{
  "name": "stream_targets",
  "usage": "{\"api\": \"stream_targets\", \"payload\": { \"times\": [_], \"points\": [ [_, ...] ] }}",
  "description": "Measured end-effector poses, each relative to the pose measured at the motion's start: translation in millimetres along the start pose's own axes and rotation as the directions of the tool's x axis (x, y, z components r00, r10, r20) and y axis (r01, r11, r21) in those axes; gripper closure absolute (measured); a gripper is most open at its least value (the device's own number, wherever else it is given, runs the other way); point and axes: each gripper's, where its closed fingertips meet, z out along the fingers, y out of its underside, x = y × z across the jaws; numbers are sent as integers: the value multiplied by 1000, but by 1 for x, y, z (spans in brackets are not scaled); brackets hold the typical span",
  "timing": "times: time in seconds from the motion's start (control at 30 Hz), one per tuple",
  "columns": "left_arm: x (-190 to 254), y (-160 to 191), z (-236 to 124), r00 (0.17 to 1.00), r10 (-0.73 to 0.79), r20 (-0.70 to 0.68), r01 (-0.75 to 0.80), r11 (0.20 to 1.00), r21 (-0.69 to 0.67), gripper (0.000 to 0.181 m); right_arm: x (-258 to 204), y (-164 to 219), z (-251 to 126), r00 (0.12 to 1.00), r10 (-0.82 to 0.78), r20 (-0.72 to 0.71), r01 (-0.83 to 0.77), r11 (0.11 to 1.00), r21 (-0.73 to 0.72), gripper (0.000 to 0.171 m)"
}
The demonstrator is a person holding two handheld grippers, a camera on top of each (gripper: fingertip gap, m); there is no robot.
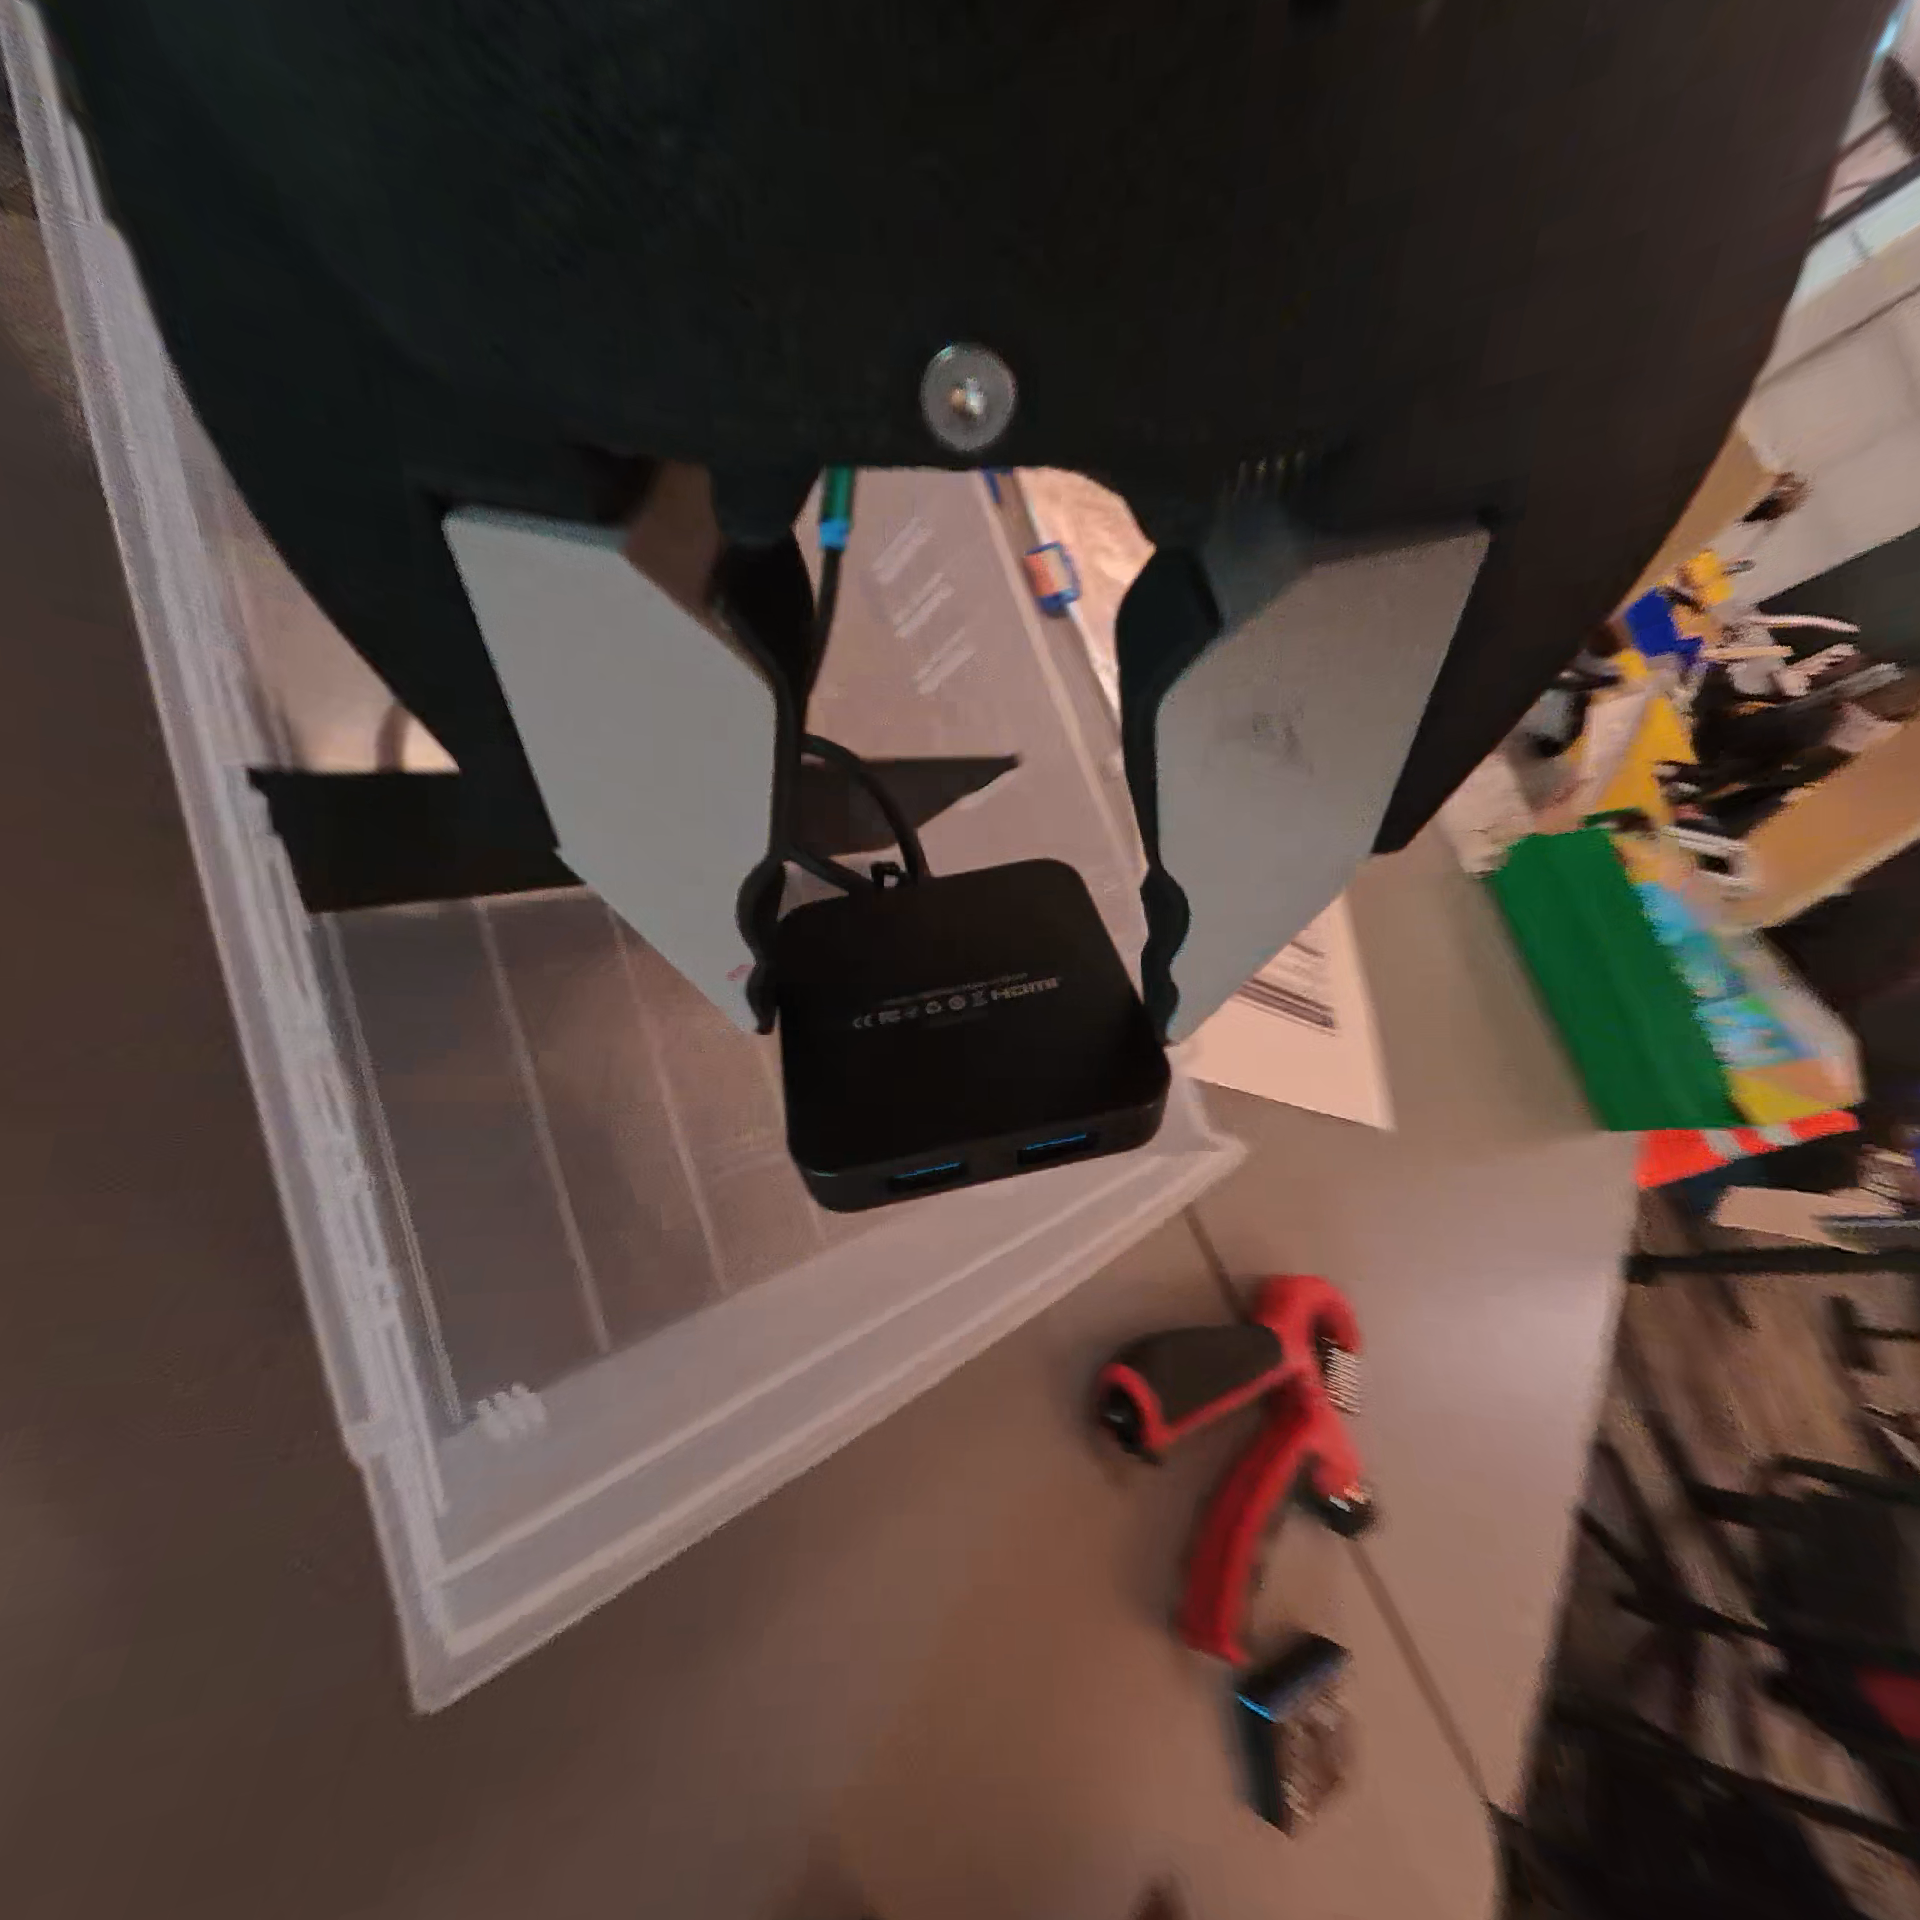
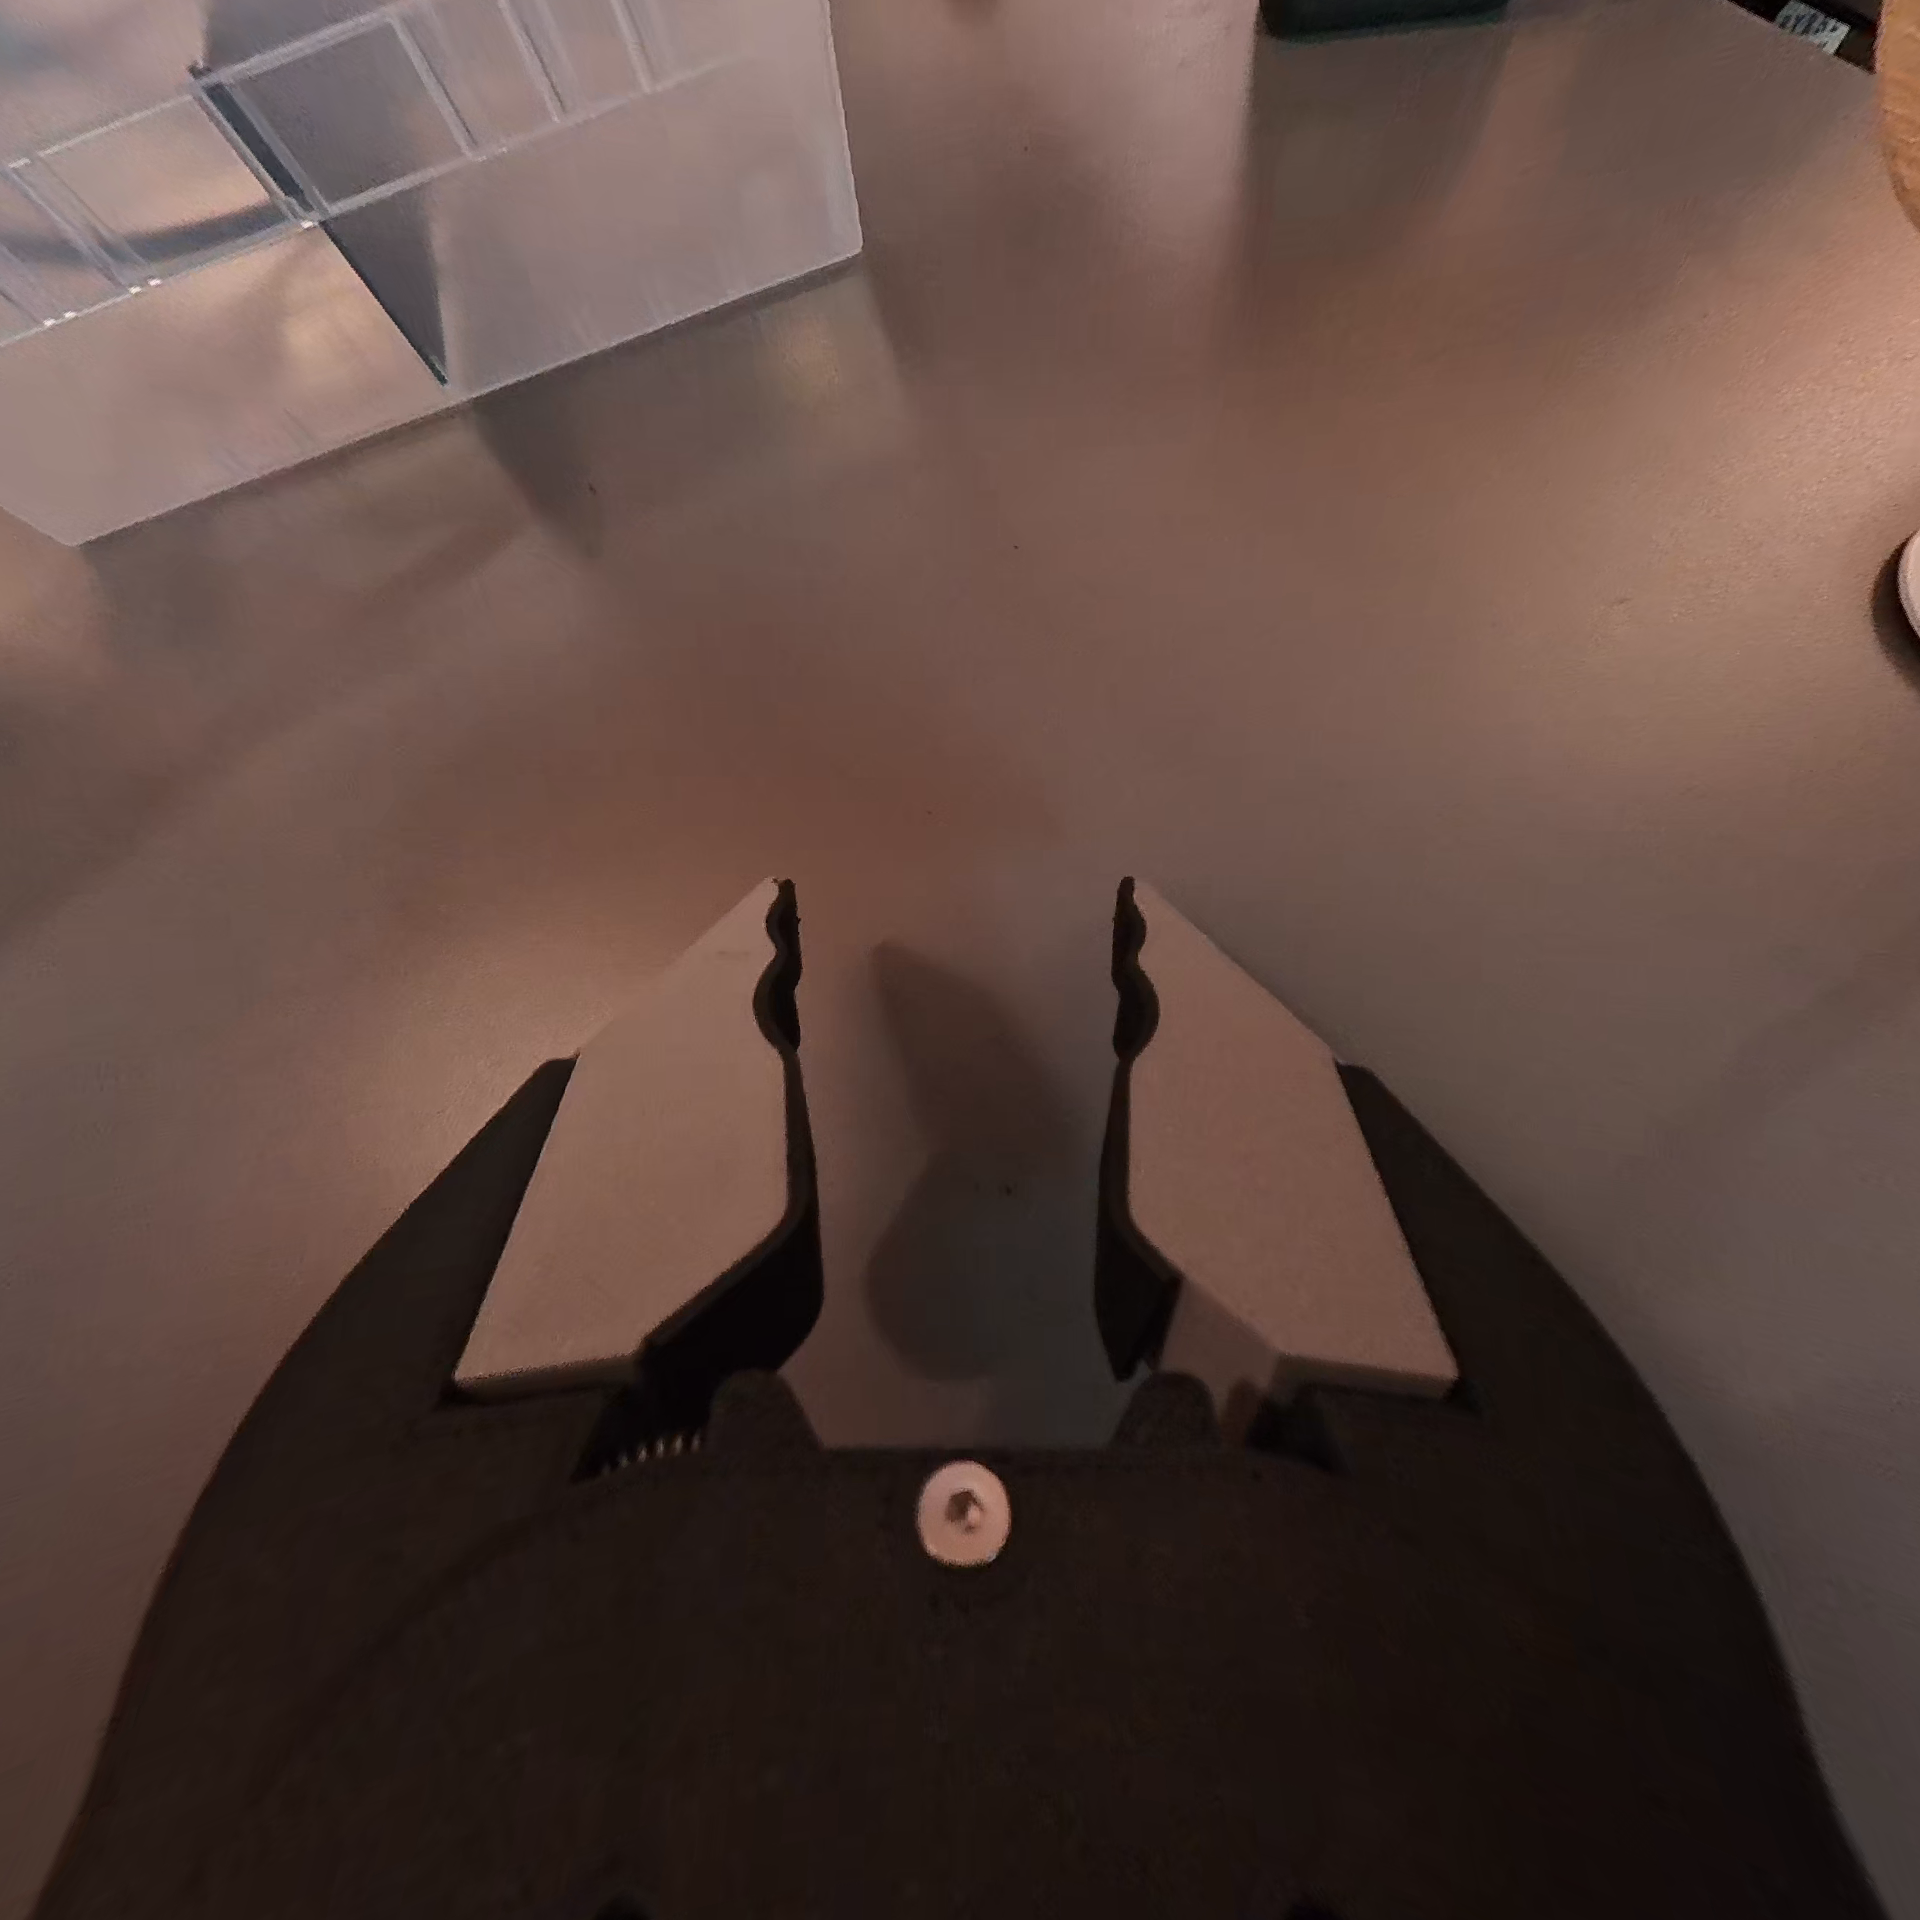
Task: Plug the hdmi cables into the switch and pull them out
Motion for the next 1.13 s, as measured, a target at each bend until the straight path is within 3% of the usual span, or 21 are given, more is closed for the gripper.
{"api": "stream_targets", "payload": {
  "times": [0.03, 0.17, 0.3, 0.5, 0.63, 0.7, 0.83, 1.0, 1.13],
  "points": [
    [-6, -6, -17, 1000, 9, 26, -10, 999, 32, 113, 0, -1, -1, 1000, 2, -1, -2, 1000, 7, 114],
    [3, -40, -87, 999, 32, 10, -34, 978, 208, 113, 7, -9, -7, 1000, 8, -24, -6, 998, 59, 114],
    [92, -70, -133, 943, 215, -253, -117, 929, 352, 113, 20, -20, -22, 997, 34, -75, -24, 990, 139, 112],
    [221, -66, -113, 757, 523, -391, -400, 845, 356, 113, 34, -20, -31, 992, 99, -76, -84, 981, 175, 112],
    [268, -55, -86, 615, 713, -337, -631, 701, 331, 114, 36, -18, -31, 991, 118, -63, -105, 980, 171, 112],
    [282, -52, -83, 565, 752, -340, -682, 657, 320, 155, 37, -18, -31, 991, 111, -69, -98, 981, 169, 113],
    [286, -55, -85, 571, 729, -378, -653, 682, 328, 142, 37, -18, -31, 992, 99, -79, -85, 983, 162, 112],
    [253, -22, -72, 647, 645, -406, -641, 749, 166, 126, 37, -16, -29, 992, 103, -74, -91, 984, 150, 112],
    [231, -9, -104, 733, 492, -470, -404, 871, 280, 125, 36, -16, -29, 992, 95, -78, -82, 985, 150, 113]
  ]
}}
